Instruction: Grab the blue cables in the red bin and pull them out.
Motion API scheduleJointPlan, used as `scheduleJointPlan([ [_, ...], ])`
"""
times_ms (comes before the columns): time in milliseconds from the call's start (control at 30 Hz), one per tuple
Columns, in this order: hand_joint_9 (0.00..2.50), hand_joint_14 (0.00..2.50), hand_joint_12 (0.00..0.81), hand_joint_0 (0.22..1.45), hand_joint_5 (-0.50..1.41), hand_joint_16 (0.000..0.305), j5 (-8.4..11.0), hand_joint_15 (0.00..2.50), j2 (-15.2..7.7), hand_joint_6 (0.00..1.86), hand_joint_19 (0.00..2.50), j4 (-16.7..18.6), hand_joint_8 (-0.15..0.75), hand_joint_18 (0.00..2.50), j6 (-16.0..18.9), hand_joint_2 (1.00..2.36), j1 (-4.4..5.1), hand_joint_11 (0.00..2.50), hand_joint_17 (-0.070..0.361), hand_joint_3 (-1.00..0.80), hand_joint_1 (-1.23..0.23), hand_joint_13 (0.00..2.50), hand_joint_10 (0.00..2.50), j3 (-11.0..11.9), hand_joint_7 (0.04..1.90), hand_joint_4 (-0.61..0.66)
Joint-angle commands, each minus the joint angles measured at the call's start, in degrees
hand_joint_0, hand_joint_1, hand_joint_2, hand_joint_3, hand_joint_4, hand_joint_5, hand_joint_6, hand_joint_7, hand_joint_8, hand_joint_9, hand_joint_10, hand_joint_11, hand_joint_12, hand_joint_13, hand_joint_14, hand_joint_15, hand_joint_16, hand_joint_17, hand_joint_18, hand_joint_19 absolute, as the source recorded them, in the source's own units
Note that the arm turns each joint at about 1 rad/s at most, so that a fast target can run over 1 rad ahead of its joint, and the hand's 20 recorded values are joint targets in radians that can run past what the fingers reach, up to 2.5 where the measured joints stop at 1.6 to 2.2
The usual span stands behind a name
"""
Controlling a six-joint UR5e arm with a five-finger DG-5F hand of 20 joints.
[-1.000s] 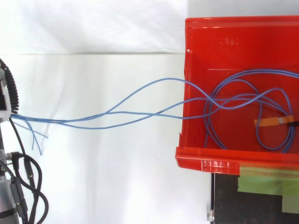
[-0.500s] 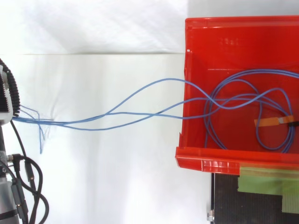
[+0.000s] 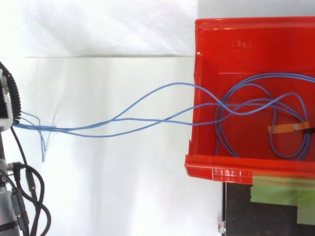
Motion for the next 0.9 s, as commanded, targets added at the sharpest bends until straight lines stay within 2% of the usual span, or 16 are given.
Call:
scheduleJointPlan([
  [0,1.11,0.01,0.329,0.72,0.91,0.049,0.00,1.50,0.0,0.11,0.79,0.0,0.216,0.84,0.0,1.00,0.00,1.64,0.110,-1.00,-0.55,1.31,0.48,0.0,0.82,0.10],
  [233,1.13,0.01,0.330,0.71,0.94,0.050,0.00,1.48,0.0,0.14,0.80,0.0,0.206,0.85,0.0,1.00,0.00,1.64,0.112,-1.00,-0.58,1.31,0.44,0.0,0.82,0.10],
  [433,1.15,0.01,0.325,0.71,0.96,0.049,0.00,1.47,0.0,0.17,0.79,-0.2,0.206,0.86,0.1,1.00,0.00,1.65,0.110,-1.00,-0.68,1.32,0.42,0.0,0.81,0.09],
  [600,1.18,0.01,0.300,0.77,0.97,0.045,0.00,1.49,0.0,0.18,0.80,-0.8,0.181,0.84,0.0,1.00,0.00,1.72,0.102,-1.00,-0.79,1.32,0.33,0.0,0.84,0.07],
  [833,1.19,0.01,0.288,0.84,0.96,0.043,0.00,1.50,0.0,0.23,0.81,-1.1,0.161,0.83,0.2,1.00,0.00,1.76,0.096,-1.00,-0.85,1.31,0.30,0.0,0.85,0.05],
  [867,1.19,0.01,0.282,0.84,0.95,0.043,0.00,1.50,0.0,0.28,0.80,-1.1,0.167,0.84,0.3,1.00,0.00,1.75,0.096,-1.00,-0.85,1.31,0.30,0.0,0.84,0.05],
])
